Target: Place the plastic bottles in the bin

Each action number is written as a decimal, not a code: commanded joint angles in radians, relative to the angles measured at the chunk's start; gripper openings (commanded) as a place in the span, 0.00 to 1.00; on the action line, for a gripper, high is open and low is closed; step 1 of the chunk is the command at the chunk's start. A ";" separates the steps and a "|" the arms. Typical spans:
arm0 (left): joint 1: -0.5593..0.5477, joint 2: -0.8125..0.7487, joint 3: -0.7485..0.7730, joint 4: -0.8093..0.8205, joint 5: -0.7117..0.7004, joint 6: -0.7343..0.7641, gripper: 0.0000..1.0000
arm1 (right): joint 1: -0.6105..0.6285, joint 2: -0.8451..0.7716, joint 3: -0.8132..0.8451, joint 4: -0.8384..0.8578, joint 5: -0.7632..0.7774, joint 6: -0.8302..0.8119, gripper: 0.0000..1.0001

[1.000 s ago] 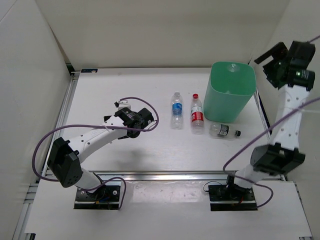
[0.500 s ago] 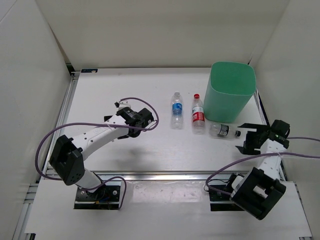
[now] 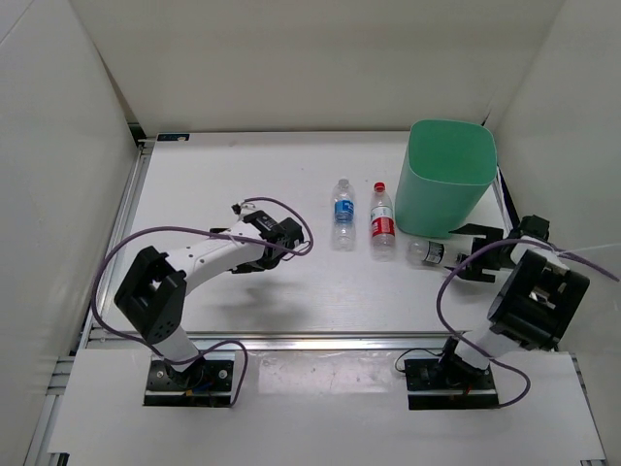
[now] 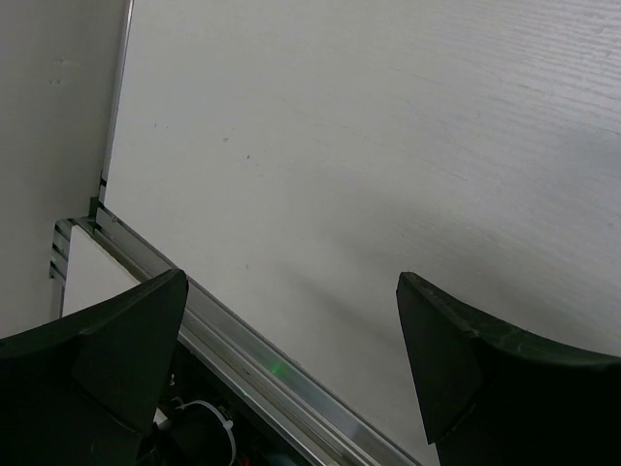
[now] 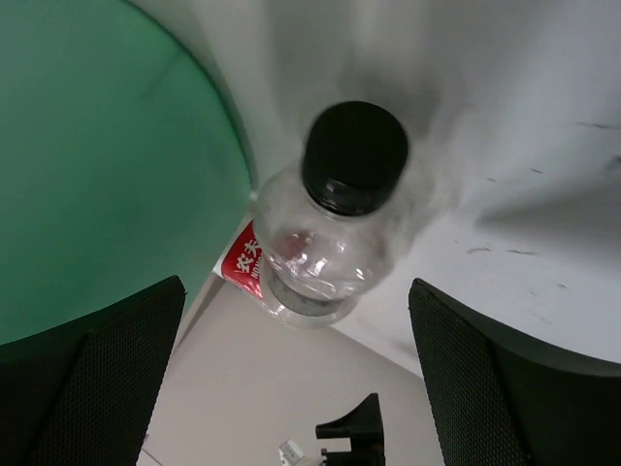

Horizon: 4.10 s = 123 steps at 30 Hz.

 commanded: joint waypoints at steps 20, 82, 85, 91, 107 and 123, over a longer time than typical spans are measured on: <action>0.031 0.012 0.060 -0.074 -0.092 0.018 1.00 | 0.174 0.179 0.121 -0.165 0.108 -0.042 0.55; 0.137 0.833 1.064 0.540 1.132 0.420 1.00 | 0.311 -0.135 0.926 -0.464 0.142 -0.428 1.00; 0.137 0.844 1.010 0.540 1.152 0.420 0.96 | 0.311 -0.157 0.916 -0.475 0.142 -0.438 1.00; 0.169 0.795 1.007 0.521 1.098 0.406 0.70 | 0.311 -0.207 0.848 -0.475 0.152 -0.447 1.00; 0.151 0.637 1.373 1.190 0.923 0.245 0.47 | 0.300 -0.386 0.782 -0.504 0.212 -0.395 1.00; -0.089 0.775 1.382 1.378 0.952 0.279 0.48 | 0.254 -0.556 0.945 -0.700 0.237 -0.494 1.00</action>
